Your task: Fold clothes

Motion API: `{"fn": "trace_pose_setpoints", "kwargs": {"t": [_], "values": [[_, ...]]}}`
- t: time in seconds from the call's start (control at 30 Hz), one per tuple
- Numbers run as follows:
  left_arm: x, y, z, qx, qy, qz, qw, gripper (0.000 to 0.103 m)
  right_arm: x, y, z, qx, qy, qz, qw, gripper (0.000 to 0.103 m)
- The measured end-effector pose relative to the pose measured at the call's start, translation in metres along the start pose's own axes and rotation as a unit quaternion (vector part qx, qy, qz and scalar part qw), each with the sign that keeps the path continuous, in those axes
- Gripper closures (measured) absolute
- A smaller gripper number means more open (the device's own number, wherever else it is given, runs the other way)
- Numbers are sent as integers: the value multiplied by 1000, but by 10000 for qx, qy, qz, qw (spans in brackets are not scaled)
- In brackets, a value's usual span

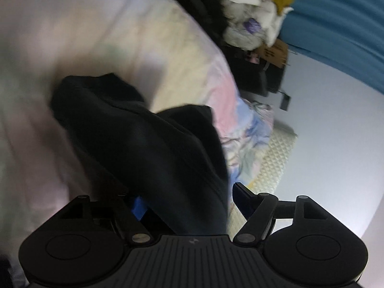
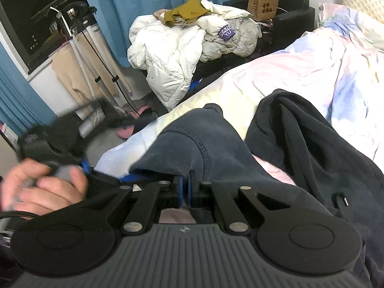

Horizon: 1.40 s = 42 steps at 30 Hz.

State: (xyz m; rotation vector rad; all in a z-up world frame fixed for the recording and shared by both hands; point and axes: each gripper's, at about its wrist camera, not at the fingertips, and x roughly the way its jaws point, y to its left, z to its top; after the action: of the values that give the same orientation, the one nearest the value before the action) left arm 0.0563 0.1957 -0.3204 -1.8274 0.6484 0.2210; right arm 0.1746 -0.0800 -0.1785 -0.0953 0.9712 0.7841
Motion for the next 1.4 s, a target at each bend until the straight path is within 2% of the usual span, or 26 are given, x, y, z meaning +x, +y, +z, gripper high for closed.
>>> {"fn": "trace_pose_setpoints", "kwargs": {"t": [0.03, 0.13, 0.2, 0.23, 0.27, 0.4, 0.53, 0.6, 0.73, 0.8, 0.87, 0.93, 1.03, 1.13, 1.23, 1.33, 1.4], "values": [[4, 8, 6, -58, -61, 91, 9999, 33, -2, 0, 0, 8, -17, 11, 10000, 99], [18, 26, 25, 0, -174, 493, 9986, 51, -6, 2, -2, 7, -48, -20, 10000, 99], [23, 26, 36, 121, -246, 623, 9977, 77, -8, 3, -5, -13, -31, -61, 10000, 99], [25, 21, 42, 230, -283, 646, 9972, 83, -8, 4, -7, -25, -7, -81, 10000, 99], [26, 16, 47, 338, -319, 668, 9967, 93, -8, 5, -9, -2, 34, -80, 10000, 99], [27, -29, 64, 1063, -390, 361, 9929, 98, -2, 11, -19, 111, 235, -10, 9997, 99], [34, -97, 83, 2039, -330, -148, 9783, 99, 17, 26, -18, 95, 426, 54, 9990, 99], [38, -133, 87, 2540, -210, -306, 9665, 99, 30, 33, -13, 31, 469, 60, 9989, 99], [46, -199, 89, 3663, 2, -572, 9287, 99, 54, 38, 4, 189, 426, 59, 9989, 99], [45, -214, 95, 3857, 88, -846, 9187, 99, 63, 43, 16, 147, 373, 39, 9992, 99], [44, -220, 107, 3956, 59, -881, 9142, 99, 74, 47, 26, 93, 381, 7, 9992, 99], [42, -210, 128, 3931, -4, -684, 9170, 99, 90, 50, 33, 82, 479, -46, 9988, 99], [48, -175, 169, 3578, -73, -266, 9334, 99, 124, 56, 30, 57, 803, -135, 9967, 98], [57, -126, 213, 3054, -197, 349, 9514, 99, 158, 63, 22, 0, 1206, -213, 9925, 90], [62, -89, 242, 2589, -261, 724, 9628, 99, 169, 64, 16, 255, 1348, -97, 9905, 86], [64, -71, 253, 2362, -252, 875, 9674, 99, 156, 58, 5, 591, 1378, -12, 9887, 83], [68, -65, 261, 2351, -227, 1053, 9660, 99, 145, 48, -4, 961, 1392, 74, 9856, 83]]}}
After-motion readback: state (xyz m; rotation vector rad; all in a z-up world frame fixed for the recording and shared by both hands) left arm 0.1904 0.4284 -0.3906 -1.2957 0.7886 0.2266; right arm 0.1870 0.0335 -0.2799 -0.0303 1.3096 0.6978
